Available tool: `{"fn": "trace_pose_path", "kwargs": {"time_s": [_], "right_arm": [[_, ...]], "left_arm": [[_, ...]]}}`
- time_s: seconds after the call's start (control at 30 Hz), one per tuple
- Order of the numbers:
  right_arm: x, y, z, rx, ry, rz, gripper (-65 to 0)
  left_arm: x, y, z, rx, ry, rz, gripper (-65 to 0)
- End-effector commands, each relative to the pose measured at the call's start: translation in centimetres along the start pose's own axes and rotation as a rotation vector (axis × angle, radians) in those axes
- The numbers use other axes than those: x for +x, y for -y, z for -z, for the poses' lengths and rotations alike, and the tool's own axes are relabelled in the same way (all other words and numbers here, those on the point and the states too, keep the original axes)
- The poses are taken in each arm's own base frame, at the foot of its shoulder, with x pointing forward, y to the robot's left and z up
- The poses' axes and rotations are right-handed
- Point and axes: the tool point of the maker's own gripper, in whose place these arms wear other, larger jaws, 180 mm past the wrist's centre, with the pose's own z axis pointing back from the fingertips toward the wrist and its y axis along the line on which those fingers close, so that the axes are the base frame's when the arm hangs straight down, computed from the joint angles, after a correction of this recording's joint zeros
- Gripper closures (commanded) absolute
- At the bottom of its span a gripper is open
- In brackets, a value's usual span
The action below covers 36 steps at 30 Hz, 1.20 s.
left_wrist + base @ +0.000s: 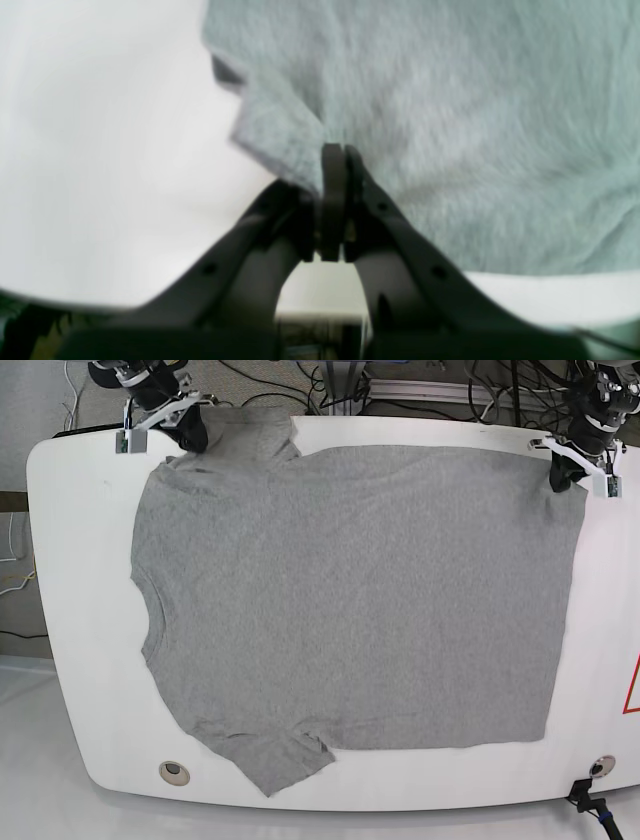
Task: Fold the T-shirt properly
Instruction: 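Drag the shirt toward the arms with both grippers, then lift the gripped edge and fold it over onto the shirt body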
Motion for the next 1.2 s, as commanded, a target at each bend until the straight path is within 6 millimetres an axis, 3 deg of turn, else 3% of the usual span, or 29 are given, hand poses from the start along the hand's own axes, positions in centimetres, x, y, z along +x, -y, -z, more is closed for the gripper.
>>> {"fn": "trace_pose_path", "kwargs": {"time_s": [0.0, 0.33, 0.53, 0.67, 1.17], "right_arm": [[3.5, -0.9, 0.5, 0.051, 0.089, -0.061, 0.0], [8.6, -2.0, 3.4, 0.103, 0.181, -0.114, 0.0], [11.4, -1.6, 5.4, 0.117, 0.217, -0.116, 0.0], [13.4, -1.0, 6.8, 0.123, 0.234, -0.116, 0.0], [18.5, -0.5, 10.7, 0.164, 0.305, -0.048, 0.0]], "left_arm": [[3.4, -0.2, 0.0, -0.001, 0.103, 0.016, 0.0], [7.9, 1.7, 2.2, -0.045, 0.232, -0.011, 0.0], [8.2, 2.4, 5.1, -0.092, 0.23, -0.078, 0.0], [9.9, 3.3, 6.6, -0.127, 0.257, -0.09, 0.0], [14.9, 3.3, 9.4, -0.138, 0.332, -0.115, 0.0]]}}
